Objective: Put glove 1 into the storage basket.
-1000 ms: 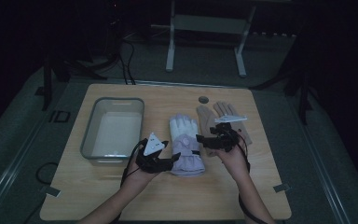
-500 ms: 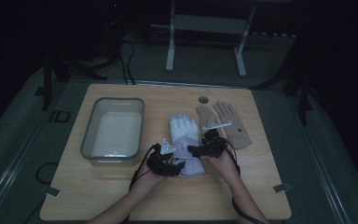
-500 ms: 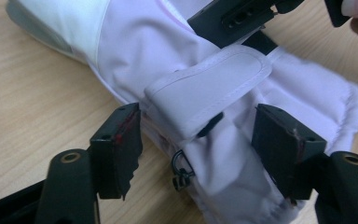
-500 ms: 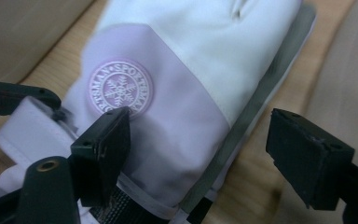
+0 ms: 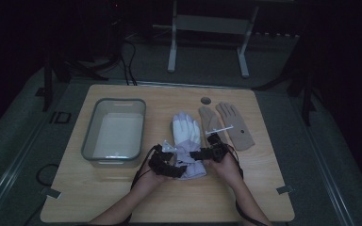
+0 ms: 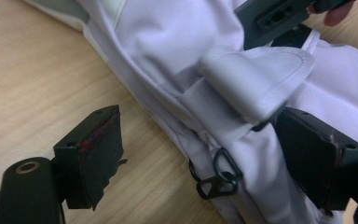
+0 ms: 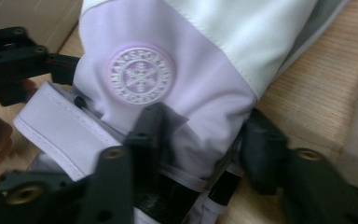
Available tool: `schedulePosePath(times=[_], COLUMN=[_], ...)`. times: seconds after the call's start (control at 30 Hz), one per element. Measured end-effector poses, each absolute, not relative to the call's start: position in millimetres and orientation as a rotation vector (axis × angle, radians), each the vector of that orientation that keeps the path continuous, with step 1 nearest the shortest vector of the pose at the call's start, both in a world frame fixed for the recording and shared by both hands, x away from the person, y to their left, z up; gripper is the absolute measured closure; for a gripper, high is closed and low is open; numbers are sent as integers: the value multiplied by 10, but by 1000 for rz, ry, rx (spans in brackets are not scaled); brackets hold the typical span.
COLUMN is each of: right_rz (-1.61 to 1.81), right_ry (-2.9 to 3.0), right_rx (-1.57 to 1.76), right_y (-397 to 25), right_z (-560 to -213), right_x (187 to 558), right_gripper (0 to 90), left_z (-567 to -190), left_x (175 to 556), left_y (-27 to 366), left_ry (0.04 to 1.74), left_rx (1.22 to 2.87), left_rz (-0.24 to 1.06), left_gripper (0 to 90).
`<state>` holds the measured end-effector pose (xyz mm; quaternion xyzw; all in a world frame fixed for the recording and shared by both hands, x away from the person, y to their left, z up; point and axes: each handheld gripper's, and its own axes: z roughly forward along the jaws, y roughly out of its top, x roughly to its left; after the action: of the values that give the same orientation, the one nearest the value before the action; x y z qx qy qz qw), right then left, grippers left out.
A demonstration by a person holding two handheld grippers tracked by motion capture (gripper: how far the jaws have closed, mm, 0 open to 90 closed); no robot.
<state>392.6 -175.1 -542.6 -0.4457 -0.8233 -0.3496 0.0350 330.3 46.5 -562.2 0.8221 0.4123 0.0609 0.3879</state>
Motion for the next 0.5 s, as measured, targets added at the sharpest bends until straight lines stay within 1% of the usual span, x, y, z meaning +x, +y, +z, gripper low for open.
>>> schedulePosePath(times=[0.03, 0.07, 0.1, 0.2, 0.23, 0.33, 0.4, 0.5], right_rz=[-1075, -1055, -1054, -1051, -1056, -1062, -1071, -1070], right_ry=[-2531, -2581, -2598, -2610, -2613, -2619, -2623, -2613], right_rx=[-1370, -1366, -1368, -1378, -1382, -1403, -1404, -1405], right_y=[-1751, -1718, -1706, -1696, -1701, -1701, -1705, -1726], right_z=[-5426, -5387, -5374, -5358, -5354, -5337, -5317, -5287], right_x=[3926, 3897, 3886, 3867, 3856, 3822, 3797, 3787], right_gripper=[589, 639, 653, 682, 700, 726, 734, 745], left_z=[-5629, -5631, -5629, -5627, -5618, -5586, -5554, -5550], left_x=[3319, 3325, 3319, 3313, 3314, 3290, 3274, 3256], left_y=[477, 485, 487, 489, 501, 490, 479, 481], left_ry=[1049, 1045, 1039, 1032, 1027, 1013, 1004, 994], left_rx=[2083, 2074, 2066, 2064, 2061, 2066, 2080, 2069], left_rz=[108, 65, 40, 24, 7, 22, 33, 39], left_gripper=[195, 333, 372, 414, 473, 632, 680, 707])
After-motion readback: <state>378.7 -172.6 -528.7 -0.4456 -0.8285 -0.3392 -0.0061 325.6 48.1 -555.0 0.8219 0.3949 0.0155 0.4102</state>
